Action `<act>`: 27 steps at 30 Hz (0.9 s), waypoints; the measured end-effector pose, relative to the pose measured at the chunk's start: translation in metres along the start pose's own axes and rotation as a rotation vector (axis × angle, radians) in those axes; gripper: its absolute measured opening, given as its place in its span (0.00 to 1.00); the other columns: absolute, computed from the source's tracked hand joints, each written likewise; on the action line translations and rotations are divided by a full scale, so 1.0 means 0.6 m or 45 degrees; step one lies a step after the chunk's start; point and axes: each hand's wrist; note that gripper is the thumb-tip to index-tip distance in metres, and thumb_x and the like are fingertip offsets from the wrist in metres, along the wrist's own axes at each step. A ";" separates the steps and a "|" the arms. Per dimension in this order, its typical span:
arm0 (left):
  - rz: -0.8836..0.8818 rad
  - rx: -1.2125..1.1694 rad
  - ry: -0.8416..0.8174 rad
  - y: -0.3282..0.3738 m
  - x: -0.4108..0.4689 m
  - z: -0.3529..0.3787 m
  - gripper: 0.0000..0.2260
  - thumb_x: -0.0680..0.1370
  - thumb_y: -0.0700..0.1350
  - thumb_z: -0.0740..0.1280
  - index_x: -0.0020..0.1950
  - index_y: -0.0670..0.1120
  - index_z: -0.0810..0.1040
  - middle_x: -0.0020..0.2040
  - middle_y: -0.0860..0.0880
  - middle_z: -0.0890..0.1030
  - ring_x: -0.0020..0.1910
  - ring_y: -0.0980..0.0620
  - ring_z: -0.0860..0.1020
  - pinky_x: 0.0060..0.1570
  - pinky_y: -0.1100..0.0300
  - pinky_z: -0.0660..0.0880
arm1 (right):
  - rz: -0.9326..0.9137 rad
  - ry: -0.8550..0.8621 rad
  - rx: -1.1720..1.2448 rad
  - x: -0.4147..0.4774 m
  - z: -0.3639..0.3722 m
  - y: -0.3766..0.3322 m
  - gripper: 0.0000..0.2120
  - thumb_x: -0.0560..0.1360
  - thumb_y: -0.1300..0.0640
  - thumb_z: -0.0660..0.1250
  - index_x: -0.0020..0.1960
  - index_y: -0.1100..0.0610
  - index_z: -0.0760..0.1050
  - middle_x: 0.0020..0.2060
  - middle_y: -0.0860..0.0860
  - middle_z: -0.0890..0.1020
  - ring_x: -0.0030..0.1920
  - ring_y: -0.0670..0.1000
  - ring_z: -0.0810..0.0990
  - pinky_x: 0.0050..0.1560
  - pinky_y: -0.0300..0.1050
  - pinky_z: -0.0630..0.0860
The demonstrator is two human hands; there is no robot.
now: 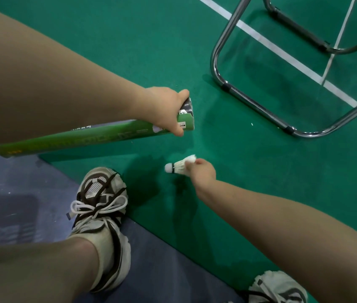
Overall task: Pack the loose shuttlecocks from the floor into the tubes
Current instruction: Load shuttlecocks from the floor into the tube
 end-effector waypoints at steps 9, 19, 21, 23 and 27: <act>-0.032 -0.048 -0.007 0.024 0.003 -0.024 0.22 0.71 0.57 0.70 0.52 0.47 0.62 0.23 0.52 0.78 0.31 0.54 0.76 0.26 0.58 0.64 | -0.531 0.585 0.274 0.022 -0.140 -0.108 0.17 0.77 0.54 0.59 0.30 0.53 0.61 0.27 0.46 0.66 0.37 0.51 0.64 0.42 0.45 0.62; 0.224 -0.062 0.223 0.147 0.023 -0.070 0.24 0.69 0.57 0.71 0.52 0.46 0.63 0.25 0.51 0.78 0.33 0.53 0.75 0.28 0.57 0.66 | -0.669 -0.122 0.351 -0.064 -0.230 -0.126 0.13 0.81 0.56 0.56 0.40 0.49 0.75 0.37 0.44 0.78 0.39 0.42 0.74 0.49 0.42 0.69; 0.291 -0.090 0.259 0.170 0.021 -0.076 0.24 0.68 0.57 0.72 0.51 0.47 0.63 0.25 0.50 0.78 0.30 0.55 0.75 0.29 0.57 0.69 | -0.708 -0.245 0.285 -0.075 -0.269 -0.125 0.10 0.79 0.56 0.59 0.41 0.51 0.76 0.37 0.45 0.79 0.39 0.43 0.75 0.48 0.41 0.69; 0.366 -0.123 0.305 0.191 0.018 -0.079 0.24 0.67 0.58 0.72 0.52 0.48 0.64 0.27 0.50 0.79 0.27 0.57 0.76 0.31 0.57 0.72 | -0.761 -0.350 0.224 -0.077 -0.308 -0.119 0.03 0.73 0.60 0.67 0.42 0.53 0.78 0.36 0.48 0.81 0.40 0.44 0.76 0.48 0.40 0.72; 0.471 -0.189 0.378 0.227 0.017 -0.077 0.24 0.67 0.59 0.71 0.53 0.48 0.65 0.32 0.48 0.81 0.25 0.62 0.76 0.33 0.57 0.74 | -0.806 -0.294 -0.140 -0.088 -0.358 -0.118 0.21 0.63 0.50 0.69 0.47 0.67 0.78 0.40 0.59 0.79 0.43 0.48 0.73 0.51 0.48 0.71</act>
Point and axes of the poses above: each hand's wrist, its own x-axis towards the middle knuckle, its own z-axis out of the palm, y = z × x
